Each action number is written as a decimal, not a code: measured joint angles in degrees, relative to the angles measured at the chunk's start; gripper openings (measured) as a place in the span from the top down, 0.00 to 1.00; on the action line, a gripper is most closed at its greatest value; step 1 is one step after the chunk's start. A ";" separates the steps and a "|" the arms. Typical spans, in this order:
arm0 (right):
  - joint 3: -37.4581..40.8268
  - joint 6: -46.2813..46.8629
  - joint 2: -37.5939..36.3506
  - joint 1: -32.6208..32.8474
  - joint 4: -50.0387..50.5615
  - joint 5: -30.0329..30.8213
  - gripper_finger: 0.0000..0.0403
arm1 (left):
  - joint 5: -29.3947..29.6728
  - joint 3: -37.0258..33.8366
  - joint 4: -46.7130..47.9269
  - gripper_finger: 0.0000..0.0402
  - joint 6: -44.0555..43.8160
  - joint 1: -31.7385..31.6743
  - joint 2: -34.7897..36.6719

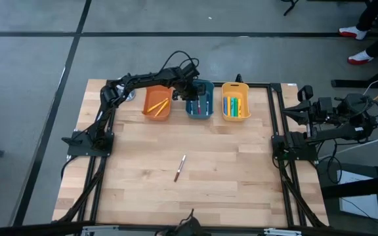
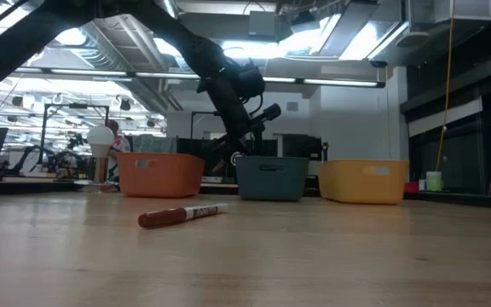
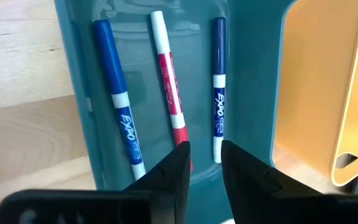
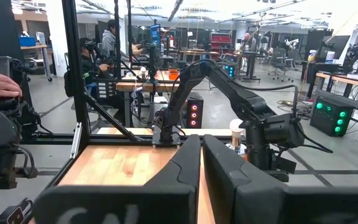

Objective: Pick & Place Markers
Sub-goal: Put the brown marker pen into the blue bin

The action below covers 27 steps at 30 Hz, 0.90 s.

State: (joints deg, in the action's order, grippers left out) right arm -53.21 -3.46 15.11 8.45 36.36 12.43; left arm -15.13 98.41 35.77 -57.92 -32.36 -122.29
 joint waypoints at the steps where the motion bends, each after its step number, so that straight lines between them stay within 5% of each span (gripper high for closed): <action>1: 0.00 0.00 -0.02 0.00 0.00 0.00 0.95 | 0.02 -0.01 0.16 0.79 0.02 0.09 0.24; 13: 0.00 -0.01 -0.01 0.00 0.00 0.01 0.95 | -0.44 0.00 -1.48 0.81 0.08 1.57 3.84; 27: 0.00 -0.02 -0.01 0.00 0.00 0.02 0.95 | 0.06 0.00 -1.80 0.99 3.58 3.91 6.27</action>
State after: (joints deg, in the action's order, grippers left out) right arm -53.21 -3.49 15.10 8.45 36.36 12.45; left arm -15.07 98.41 33.97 -54.34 -28.45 -116.02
